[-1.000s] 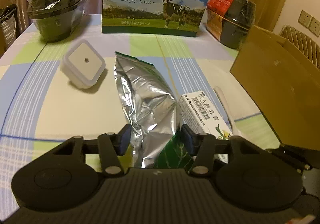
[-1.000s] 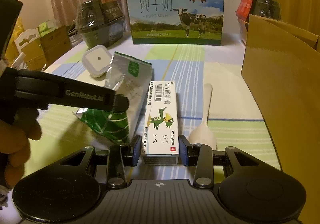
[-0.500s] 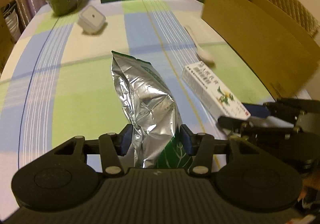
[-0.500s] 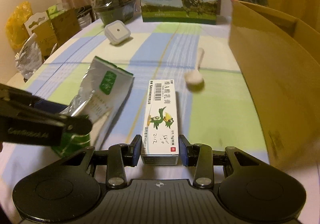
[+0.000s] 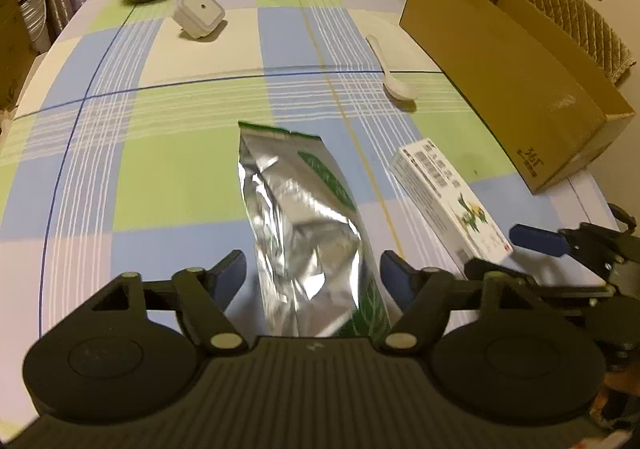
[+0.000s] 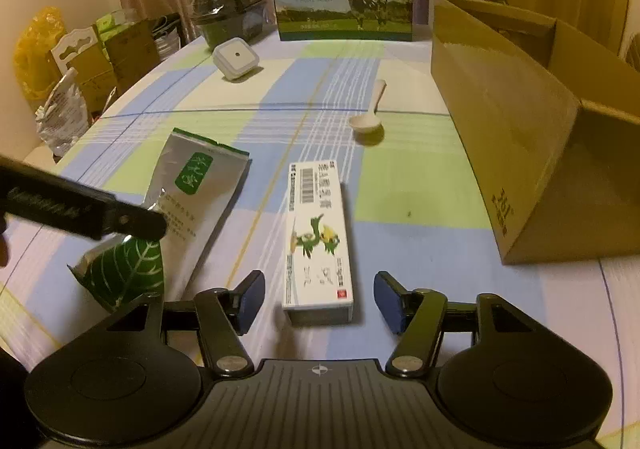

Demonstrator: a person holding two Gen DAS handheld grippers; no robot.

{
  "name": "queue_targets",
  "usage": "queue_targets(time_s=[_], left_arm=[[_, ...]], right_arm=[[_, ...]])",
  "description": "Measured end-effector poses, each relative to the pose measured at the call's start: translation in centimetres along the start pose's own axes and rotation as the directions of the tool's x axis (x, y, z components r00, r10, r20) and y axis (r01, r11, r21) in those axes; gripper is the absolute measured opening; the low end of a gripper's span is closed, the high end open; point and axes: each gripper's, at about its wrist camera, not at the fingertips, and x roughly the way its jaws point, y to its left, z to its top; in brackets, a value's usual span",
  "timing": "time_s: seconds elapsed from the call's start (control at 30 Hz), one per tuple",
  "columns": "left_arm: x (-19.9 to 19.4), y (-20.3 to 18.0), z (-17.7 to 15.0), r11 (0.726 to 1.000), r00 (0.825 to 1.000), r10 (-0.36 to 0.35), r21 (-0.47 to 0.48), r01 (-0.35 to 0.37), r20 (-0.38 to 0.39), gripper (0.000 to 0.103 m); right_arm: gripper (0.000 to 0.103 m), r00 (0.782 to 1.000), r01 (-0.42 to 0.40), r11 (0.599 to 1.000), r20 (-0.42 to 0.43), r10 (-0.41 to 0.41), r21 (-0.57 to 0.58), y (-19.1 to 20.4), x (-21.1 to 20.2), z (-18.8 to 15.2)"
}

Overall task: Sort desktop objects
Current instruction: 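Carry the foil bag and white carton toward the cardboard box with both tools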

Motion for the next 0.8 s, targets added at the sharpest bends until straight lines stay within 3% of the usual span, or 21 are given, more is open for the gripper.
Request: queue_targets(time_s=[0.2, 0.57, 0.8], left_arm=[[2.9, 0.2, 1.8, 1.000, 0.997, -0.015, 0.024, 0.017, -0.077, 0.078], [5.4, -0.9, 2.1, 0.991, 0.992, 0.032, 0.134, -0.016, -0.121, 0.077], [4.6, -0.6, 2.0, 0.991, 0.995, 0.008, 0.134, 0.005, -0.099, 0.055]], right_arm=[[0.062, 1.000, 0.018, 1.000, 0.004, -0.018, -0.020, -0.2, 0.8, 0.9], [0.063, 1.000, 0.011, 1.000, -0.016, -0.011, -0.016, -0.5, 2.9, 1.6], [0.063, 1.000, 0.002, 1.000, -0.031, -0.003, -0.024, -0.1, 4.2, 2.1]])
